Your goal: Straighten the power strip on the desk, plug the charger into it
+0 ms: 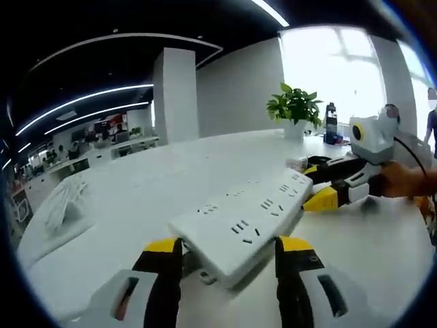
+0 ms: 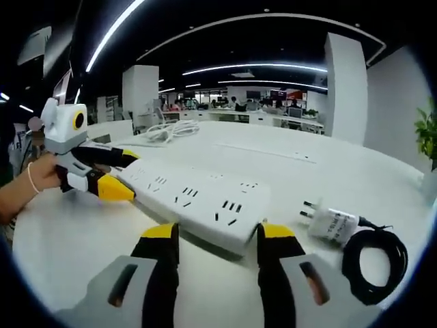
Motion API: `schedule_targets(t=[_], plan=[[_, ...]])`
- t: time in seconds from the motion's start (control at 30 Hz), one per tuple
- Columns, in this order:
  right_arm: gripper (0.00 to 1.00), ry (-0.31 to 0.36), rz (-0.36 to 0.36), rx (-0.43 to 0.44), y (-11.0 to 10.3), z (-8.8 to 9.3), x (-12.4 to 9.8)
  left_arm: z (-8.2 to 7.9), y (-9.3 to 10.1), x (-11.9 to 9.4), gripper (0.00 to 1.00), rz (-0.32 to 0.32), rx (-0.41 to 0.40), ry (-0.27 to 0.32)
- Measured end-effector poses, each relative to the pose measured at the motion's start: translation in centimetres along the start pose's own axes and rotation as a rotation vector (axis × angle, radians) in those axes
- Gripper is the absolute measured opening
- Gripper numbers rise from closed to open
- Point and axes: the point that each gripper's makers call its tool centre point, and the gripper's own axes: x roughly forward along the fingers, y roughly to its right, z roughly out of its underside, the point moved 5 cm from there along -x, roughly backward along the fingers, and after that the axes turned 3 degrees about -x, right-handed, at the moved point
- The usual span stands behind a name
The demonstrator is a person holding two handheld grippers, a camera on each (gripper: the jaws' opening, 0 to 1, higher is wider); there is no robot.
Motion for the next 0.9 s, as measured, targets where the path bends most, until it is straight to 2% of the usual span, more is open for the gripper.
schedule_targets(t=[0.5, 0.9], plan=[[0.42, -0.013, 0.022, 0.002, 0.0, 0.2, -0.53, -0.08, 0.08, 0.23, 0.55, 0.028, 0.012, -0.01], [0.41, -0.02, 0.015, -0.009, 0.28, 0.21, -0.6, -0.02, 0.34, 0.19, 0.54, 0.019, 0.005, -0.007]])
